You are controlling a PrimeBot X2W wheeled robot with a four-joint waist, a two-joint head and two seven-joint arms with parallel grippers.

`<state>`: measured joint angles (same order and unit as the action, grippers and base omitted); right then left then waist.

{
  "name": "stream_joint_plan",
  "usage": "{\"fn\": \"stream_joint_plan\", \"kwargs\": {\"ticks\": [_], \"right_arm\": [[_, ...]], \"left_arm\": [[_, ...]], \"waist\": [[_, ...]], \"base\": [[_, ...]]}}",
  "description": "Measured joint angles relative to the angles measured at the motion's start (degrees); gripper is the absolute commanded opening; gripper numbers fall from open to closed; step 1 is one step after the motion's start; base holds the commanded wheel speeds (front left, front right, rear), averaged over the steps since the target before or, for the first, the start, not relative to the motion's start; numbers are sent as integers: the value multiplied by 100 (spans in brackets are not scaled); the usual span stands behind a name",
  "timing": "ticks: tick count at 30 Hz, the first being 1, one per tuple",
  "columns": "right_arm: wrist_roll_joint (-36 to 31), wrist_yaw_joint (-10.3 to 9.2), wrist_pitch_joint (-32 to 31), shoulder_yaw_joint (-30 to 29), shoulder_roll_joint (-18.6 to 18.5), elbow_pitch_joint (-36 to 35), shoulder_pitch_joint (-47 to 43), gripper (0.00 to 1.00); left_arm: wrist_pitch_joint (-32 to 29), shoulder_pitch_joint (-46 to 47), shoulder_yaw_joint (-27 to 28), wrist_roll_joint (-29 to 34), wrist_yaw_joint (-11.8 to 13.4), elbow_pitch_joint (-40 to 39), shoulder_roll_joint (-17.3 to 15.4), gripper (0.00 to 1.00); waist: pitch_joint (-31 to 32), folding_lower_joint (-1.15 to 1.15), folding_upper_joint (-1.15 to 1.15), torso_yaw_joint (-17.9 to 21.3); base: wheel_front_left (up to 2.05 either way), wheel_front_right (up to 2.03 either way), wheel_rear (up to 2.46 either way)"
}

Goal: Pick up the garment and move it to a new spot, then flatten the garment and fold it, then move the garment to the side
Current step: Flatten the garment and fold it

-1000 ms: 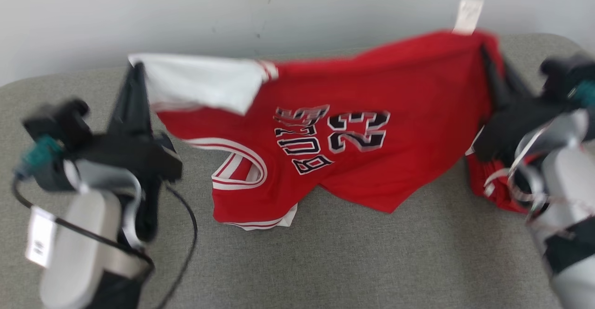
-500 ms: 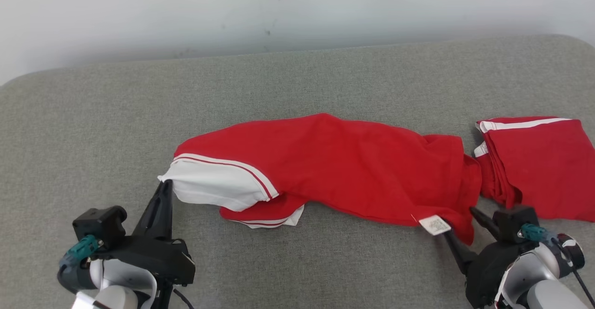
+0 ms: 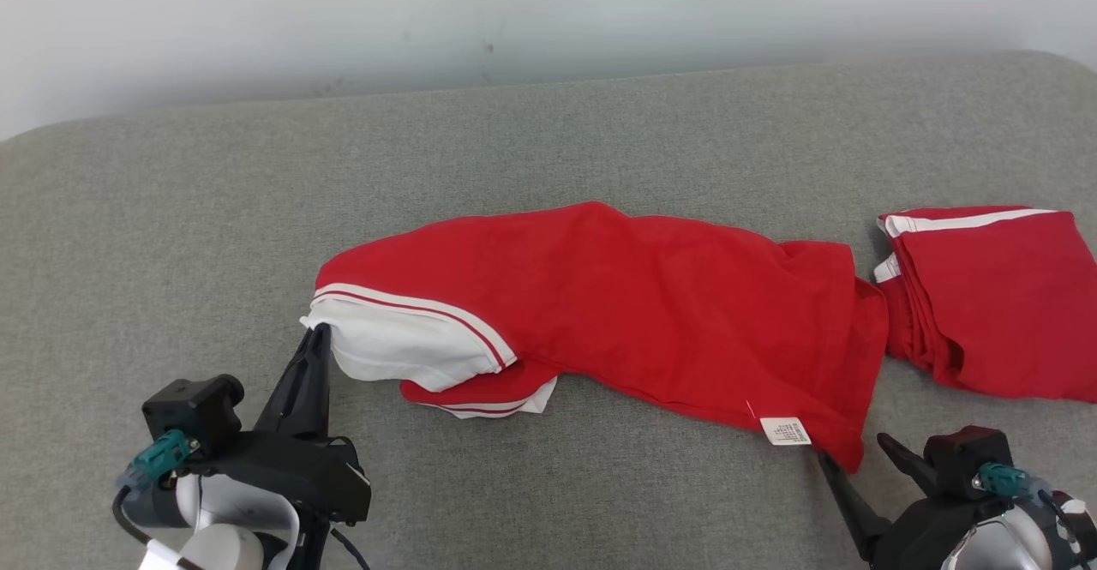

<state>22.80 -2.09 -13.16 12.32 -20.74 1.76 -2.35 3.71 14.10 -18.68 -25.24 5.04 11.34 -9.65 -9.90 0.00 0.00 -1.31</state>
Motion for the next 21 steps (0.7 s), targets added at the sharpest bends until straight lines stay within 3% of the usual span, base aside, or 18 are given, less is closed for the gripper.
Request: {"fn": "stream_joint_plan", "kwargs": {"ticks": [10, 15, 21], "right_arm": [[218, -190, -246, -268, 18, -505, -97, 100], [605, -349, -236, -635, 342, -708, -91, 100], [888, -404, -508, -712, 654, -647, -73, 100]], "left_arm": [[-101, 26, -35, 0, -2, -92, -8, 0], [-175, 32, -54, 0, -9, -93, -30, 0], [-221, 47, -56, 0, -9, -111, -64, 0]], "waist": [[-93, 0, 0, 82], [-126, 0, 0, 102], [-169, 0, 0, 145]], "base": [[0, 0, 0], [0, 0, 0], [0, 0, 0]]}}
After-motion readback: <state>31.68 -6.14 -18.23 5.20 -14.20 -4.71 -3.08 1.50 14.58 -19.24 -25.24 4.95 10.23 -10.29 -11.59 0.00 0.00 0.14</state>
